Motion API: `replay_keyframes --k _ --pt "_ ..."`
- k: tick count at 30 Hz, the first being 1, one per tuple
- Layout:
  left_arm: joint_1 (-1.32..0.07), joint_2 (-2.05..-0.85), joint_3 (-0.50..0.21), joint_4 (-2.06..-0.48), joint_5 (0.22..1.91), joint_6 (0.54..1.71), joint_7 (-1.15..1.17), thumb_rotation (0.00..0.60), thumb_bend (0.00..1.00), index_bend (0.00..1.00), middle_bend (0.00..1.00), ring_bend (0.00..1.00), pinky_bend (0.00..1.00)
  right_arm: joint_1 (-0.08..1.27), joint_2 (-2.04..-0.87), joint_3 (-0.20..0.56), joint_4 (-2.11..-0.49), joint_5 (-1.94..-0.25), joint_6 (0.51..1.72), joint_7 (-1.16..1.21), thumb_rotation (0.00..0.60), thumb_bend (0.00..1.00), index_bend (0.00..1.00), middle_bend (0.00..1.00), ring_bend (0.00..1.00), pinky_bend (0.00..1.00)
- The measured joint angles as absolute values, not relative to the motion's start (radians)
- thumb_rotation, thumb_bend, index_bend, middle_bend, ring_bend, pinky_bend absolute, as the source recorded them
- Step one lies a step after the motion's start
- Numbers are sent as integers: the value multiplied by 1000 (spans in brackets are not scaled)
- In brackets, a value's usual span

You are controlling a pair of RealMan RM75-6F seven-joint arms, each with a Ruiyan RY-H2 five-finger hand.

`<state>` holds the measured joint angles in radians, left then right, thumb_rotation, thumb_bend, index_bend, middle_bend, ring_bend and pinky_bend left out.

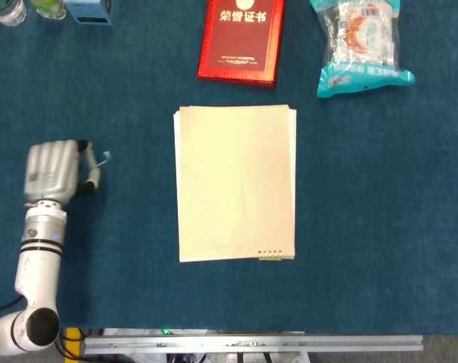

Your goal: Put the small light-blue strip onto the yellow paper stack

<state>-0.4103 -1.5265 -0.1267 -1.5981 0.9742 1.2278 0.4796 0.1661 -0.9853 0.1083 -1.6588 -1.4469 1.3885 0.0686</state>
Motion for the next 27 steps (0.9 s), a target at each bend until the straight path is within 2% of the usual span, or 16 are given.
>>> replay_keyframes --k 11,27 --pt "-499 -1532 -71 -1613 1264 1161 436 600 401 601 1000 1000 1000 167 -983 109 -1677 -1448 1391 55 600 88 155 262 119 225" --pt "-595 -1636 -55 -1570 1274 1034 536 600 400 601 1000 1000 1000 156 -976 105 -1681 -1449 1401 63 600 89 155 262 119 225"
